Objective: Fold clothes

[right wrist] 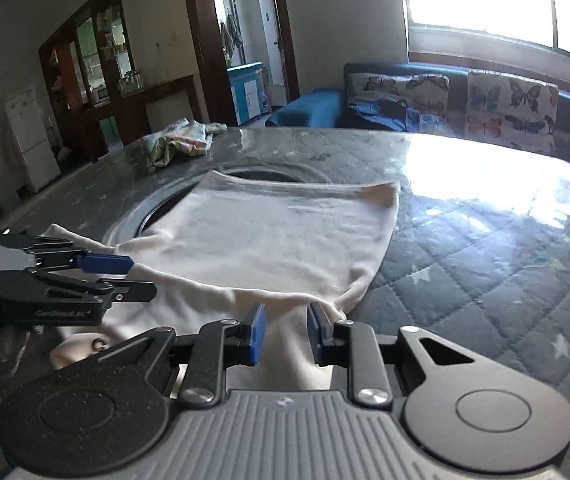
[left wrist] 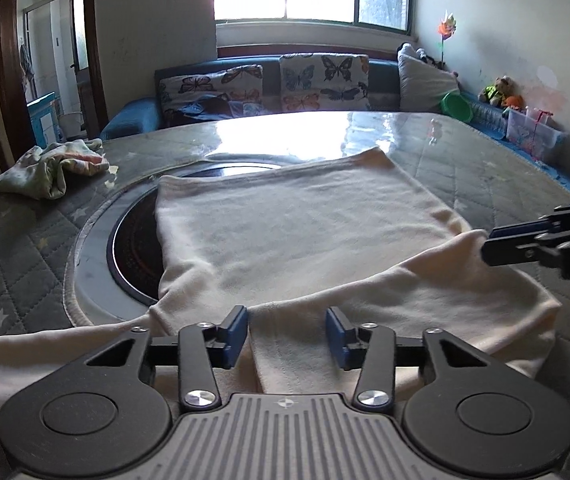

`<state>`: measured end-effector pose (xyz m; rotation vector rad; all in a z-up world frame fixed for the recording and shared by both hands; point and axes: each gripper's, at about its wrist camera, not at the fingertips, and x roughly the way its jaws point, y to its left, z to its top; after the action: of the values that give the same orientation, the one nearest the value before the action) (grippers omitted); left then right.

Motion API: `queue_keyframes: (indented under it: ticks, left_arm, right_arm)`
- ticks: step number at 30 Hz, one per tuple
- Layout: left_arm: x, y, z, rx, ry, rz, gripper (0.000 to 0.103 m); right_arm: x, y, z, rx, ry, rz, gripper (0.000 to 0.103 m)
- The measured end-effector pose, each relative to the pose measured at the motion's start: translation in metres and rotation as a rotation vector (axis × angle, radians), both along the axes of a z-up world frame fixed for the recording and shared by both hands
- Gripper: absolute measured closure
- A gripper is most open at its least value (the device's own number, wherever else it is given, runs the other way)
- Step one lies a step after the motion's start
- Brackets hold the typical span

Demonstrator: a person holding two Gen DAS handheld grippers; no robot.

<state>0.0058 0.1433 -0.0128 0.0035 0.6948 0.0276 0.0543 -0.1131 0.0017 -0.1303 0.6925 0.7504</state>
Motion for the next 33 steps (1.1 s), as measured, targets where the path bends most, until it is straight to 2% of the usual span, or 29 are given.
queue_keyframes:
  ticks: [2, 5, 9, 12, 17, 22, 23, 26, 30, 33]
  left_arm:
    - [0.002, 0.001, -0.002, 0.007, 0.001, 0.000, 0.061]
    - [0.002, 0.003, -0.001, -0.001, -0.001, 0.003, 0.062]
    - [0.002, 0.005, 0.002, -0.009, -0.013, 0.005, 0.065]
    - [0.004, 0.004, 0.000, 0.005, -0.011, 0.010, 0.070]
    - [0.002, 0.011, -0.001, -0.011, -0.013, 0.017, 0.069]
    - [-0.013, 0.022, 0.011, -0.029, -0.050, 0.044, 0.069]
    - [-0.016, 0.026, 0.012, -0.031, -0.051, 0.059, 0.068]
    - [-0.029, 0.042, 0.015, -0.037, -0.057, 0.132, 0.057]
    - [-0.050, 0.069, 0.015, -0.044, -0.052, 0.226, 0.051]
    - [-0.065, 0.087, 0.013, -0.035, -0.043, 0.284, 0.047]
  right_arm:
    - [0.005, 0.005, -0.011, -0.038, -0.011, -0.025, 0.081]
    - [0.010, 0.001, -0.017, -0.043, 0.003, -0.064, 0.081]
    - [0.005, -0.002, -0.006, -0.033, -0.045, -0.071, 0.081]
    - [0.000, 0.004, -0.002, -0.022, -0.060, -0.041, 0.081]
    - [0.001, 0.017, -0.013, -0.057, -0.041, -0.018, 0.082]
    - [-0.012, 0.022, -0.003, -0.060, -0.064, 0.027, 0.081]
    - [-0.016, 0.024, -0.001, -0.063, -0.067, 0.043, 0.081]
    - [-0.031, 0.036, -0.005, -0.083, -0.061, 0.115, 0.081]
    - [-0.046, 0.053, -0.016, -0.124, -0.059, 0.179, 0.080]
    - [-0.053, 0.063, -0.013, -0.141, -0.085, 0.200, 0.079]
